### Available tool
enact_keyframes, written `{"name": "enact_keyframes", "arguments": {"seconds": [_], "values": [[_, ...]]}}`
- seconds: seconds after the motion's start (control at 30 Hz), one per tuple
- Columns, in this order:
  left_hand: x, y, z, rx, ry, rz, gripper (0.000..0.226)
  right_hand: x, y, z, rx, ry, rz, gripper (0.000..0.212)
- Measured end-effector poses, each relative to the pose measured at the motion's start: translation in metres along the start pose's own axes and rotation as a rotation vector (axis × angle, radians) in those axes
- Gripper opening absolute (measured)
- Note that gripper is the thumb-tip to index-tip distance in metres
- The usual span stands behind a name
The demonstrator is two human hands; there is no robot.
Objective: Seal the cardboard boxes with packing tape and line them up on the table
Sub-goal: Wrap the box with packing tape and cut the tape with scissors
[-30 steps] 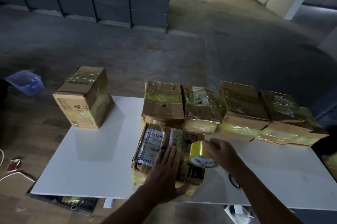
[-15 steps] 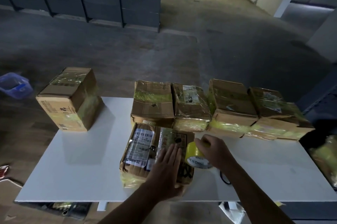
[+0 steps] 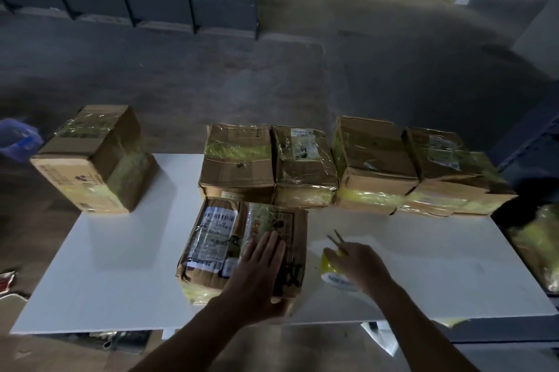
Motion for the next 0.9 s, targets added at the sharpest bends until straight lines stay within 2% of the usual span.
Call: {"name": "enact_keyframes", "arguments": {"seconds": [0.07, 0.1, 0.23, 0.3, 0.37, 0.43, 0.57, 0.73, 0.8, 0.9], "values": [[0.002, 0.007, -0.004, 0.022, -0.019, 0.034, 0.098, 0.008, -0.004, 0.014, -0.010, -0.064, 0.067, 0.043], [0.003, 0.011, -0.004, 0.042, -0.085, 0.025, 0.096, 0.011, -0.005, 0.018, -0.019, -0.070, 0.083, 0.043], [0.008, 0.027, -0.021, 0.147, -0.195, -0.080, 0.101, 0.022, -0.012, 0.029, -0.097, -0.061, 0.027, 0.042], [0.011, 0.040, -0.030, 0.216, -0.188, -0.090, 0.087, 0.025, -0.013, 0.036, -0.090, -0.110, 0.031, 0.041], [0.018, 0.051, -0.033, 0.316, -0.149, -0.093, 0.060, 0.028, -0.016, 0.039, -0.112, -0.115, 0.028, 0.033], [0.020, 0.057, -0.040, 0.335, -0.113, -0.111, 0.046, 0.029, -0.020, 0.040, -0.125, -0.129, 0.018, 0.024], [0.026, 0.063, -0.038, 0.308, -0.240, -0.048, 0.051, 0.027, -0.018, 0.041, -0.109, -0.147, 0.053, 0.034], [0.023, 0.061, -0.044, 0.310, -0.219, 0.028, 0.069, 0.014, -0.019, 0.036, -0.081, -0.165, 0.031, 0.021], [0.016, 0.055, -0.049, 0.304, -0.234, 0.084, 0.077, 0.009, -0.025, 0.027, -0.019, -0.107, -0.027, 0.012], [0.000, 0.044, -0.068, 0.284, -0.169, 0.157, 0.078, 0.005, -0.036, 0.013, 0.152, 0.016, -0.147, 0.032]]}}
Point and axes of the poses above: each hand's wrist, its own x-axis towards the middle knuckle, its own z-axis out of the palm, y = z × x, the point moved 6 cm from there along x, towards the middle knuckle, and after that the axes turned 14 degrees about -y, right-handed, at the moved point
